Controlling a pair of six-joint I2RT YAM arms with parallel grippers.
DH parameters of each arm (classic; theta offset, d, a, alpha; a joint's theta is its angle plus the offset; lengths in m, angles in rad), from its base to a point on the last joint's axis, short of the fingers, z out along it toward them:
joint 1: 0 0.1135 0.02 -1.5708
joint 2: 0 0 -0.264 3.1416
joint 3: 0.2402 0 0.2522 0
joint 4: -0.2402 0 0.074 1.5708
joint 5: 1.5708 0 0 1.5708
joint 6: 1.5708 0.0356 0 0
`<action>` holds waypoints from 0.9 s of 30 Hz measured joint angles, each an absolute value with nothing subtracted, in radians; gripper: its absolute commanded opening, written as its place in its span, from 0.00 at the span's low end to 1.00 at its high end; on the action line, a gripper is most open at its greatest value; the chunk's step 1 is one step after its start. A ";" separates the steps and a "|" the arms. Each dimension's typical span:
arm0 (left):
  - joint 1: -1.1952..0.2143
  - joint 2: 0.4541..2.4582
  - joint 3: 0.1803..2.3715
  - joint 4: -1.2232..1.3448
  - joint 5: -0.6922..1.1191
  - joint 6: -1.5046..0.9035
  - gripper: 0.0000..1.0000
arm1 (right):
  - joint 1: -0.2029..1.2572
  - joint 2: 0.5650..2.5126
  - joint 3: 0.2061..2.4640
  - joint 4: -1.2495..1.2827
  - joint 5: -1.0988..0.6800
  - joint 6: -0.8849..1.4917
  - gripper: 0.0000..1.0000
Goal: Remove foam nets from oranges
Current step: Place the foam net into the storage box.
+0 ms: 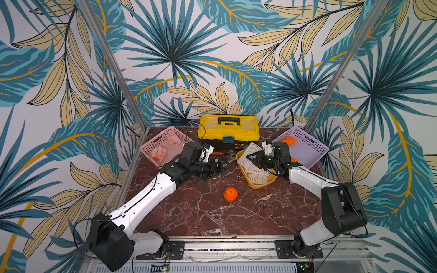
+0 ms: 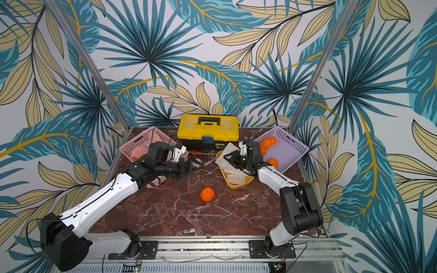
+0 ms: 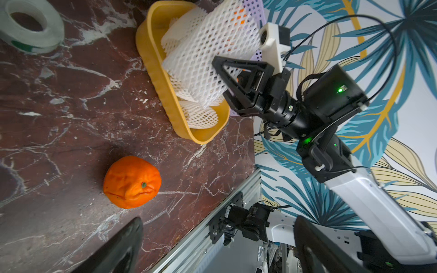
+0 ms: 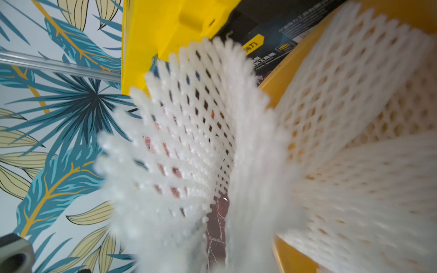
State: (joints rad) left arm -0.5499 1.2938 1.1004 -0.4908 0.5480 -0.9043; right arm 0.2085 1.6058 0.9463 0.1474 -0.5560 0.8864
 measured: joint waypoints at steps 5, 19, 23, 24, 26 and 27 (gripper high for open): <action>-0.567 1.345 1.078 -0.546 0.508 -0.888 1.00 | 0.197 1.656 0.995 0.121 -0.473 0.937 0.36; -0.578 1.425 1.081 -0.574 0.490 -0.878 0.99 | 0.183 1.747 1.055 -0.026 -0.312 0.949 0.60; -0.582 1.451 1.081 -0.574 0.490 -0.878 0.99 | 0.183 1.702 1.055 -0.072 -0.292 0.908 0.64; -0.582 1.455 1.081 -0.575 0.490 -0.878 0.99 | 0.183 1.692 1.055 -0.081 -0.291 0.900 0.64; -0.582 1.462 1.084 -0.575 0.489 -0.879 0.99 | 0.183 1.667 1.054 -0.105 -0.285 0.878 0.65; -0.582 1.464 1.084 -0.575 0.489 -0.879 0.99 | 0.183 1.655 1.052 -0.110 -0.281 0.871 0.65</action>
